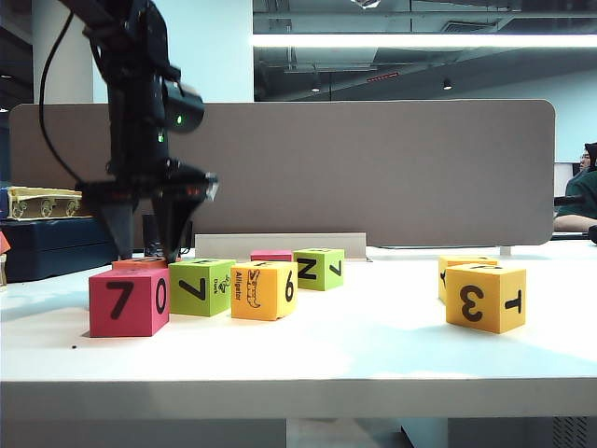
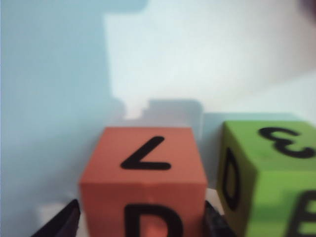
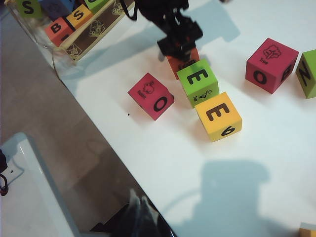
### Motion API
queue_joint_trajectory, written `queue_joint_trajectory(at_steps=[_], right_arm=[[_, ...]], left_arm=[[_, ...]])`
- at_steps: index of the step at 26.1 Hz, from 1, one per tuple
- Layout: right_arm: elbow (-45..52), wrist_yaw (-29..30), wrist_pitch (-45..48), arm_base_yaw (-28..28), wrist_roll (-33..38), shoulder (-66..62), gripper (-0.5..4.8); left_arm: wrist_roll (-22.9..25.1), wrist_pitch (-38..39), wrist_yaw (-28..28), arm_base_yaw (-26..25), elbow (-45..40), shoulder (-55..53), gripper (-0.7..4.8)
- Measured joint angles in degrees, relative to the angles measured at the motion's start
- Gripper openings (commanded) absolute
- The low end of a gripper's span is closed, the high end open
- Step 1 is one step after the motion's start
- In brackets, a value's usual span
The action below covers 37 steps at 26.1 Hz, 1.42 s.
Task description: Select the appropriate blocks from the scattered letter blocks on the table and arrange them in a row to spell out "DEEP".
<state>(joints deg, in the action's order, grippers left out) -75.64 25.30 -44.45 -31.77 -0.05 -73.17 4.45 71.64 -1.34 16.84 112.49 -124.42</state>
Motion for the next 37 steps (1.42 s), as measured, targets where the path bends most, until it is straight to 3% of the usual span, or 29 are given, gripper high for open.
queue_joint_trajectory(at_steps=[6, 13, 21, 23, 29, 31, 37], right_arm=[[0.0, -0.55, -0.02, 0.35, 0.0, 0.0, -0.01], [-2.05, -13.97, -2.64, 1.99, -2.84, 0.0, -0.01], [-5.57, -24.24, -9.11, 5.46, -3.28, 0.04, -0.01], [-7.08, -28.2, -13.16, 5.33, -3.48, 0.09, -0.01], [-8.17, -31.74, -18.36, 5.35, -3.76, 0.17, -0.01], [-9.14, -32.7, -20.9, 5.33, -4.39, 0.44, -0.01], [-14.32, -34.47, -26.4, 5.33, -4.55, 0.9, -0.01]], left_arm=[[-1.46, 3.5, -0.15, 0.0, 10.97, 0.26, 3.1], [-4.55, 2.43, -8.72, 3.02, 15.52, 0.59, 3.09], [-4.74, -4.04, -9.62, 11.65, 15.52, 0.57, 3.09], [-4.74, -8.59, -9.53, 17.03, 15.5, 0.57, 3.09], [-4.57, -14.16, -8.11, 25.49, 15.3, -1.05, 3.09], [-4.0, -14.82, -4.87, 28.57, 14.51, -2.99, 3.1], [-2.82, -13.7, -2.73, 31.54, 14.12, -7.82, 3.1]])
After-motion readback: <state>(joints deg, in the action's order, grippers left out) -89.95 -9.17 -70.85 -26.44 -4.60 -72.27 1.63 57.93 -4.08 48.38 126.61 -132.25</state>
